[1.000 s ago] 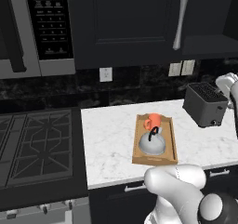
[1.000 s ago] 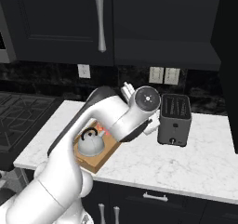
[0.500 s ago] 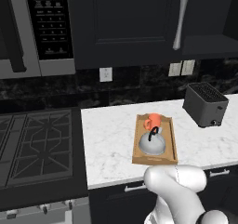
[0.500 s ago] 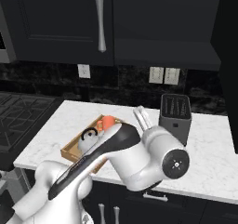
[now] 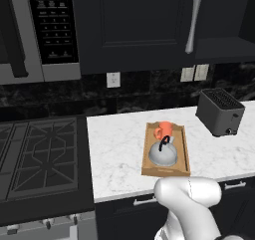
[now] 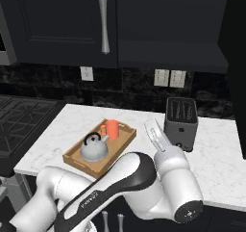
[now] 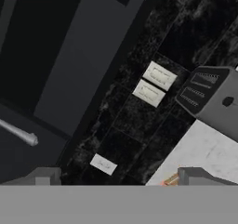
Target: Pick the kettle from the counter and place it on the tray. Then pick the mug from the cabinet and place it on the tray. Then close the cabinet doors.
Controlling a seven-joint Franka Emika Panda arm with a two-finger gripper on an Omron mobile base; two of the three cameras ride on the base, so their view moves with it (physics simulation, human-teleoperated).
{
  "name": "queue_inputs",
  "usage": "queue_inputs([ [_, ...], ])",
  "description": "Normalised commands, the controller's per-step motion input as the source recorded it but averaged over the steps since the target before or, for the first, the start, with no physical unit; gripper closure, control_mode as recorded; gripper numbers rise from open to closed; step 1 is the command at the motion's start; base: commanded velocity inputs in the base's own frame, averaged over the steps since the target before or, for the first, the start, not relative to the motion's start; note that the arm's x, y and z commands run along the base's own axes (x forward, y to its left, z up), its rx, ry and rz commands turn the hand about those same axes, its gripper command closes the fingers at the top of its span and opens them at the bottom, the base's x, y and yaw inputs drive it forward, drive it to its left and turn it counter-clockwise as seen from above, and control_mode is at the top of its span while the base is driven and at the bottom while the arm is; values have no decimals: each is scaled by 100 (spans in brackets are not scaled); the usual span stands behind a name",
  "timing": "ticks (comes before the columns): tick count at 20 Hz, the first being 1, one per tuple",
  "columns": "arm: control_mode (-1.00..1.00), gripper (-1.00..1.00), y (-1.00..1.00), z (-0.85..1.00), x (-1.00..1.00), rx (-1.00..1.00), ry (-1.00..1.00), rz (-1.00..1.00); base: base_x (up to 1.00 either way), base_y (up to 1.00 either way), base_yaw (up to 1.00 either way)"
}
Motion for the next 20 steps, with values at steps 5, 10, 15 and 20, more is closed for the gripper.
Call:
queue_inputs([
  [5, -100, -100, -68, 0, 7, 9, -17, 10, 0, 0, 0],
  [10, -100, -100, -65, 8, 7, 13, -11, 13, 0, 0, 0],
  [15, -100, -100, -61, 7, 2, 12, -9, 12, 0, 0, 0],
  [20, -100, -100, -47, 8, -2, 10, -8, 6, 0, 0, 0],
])
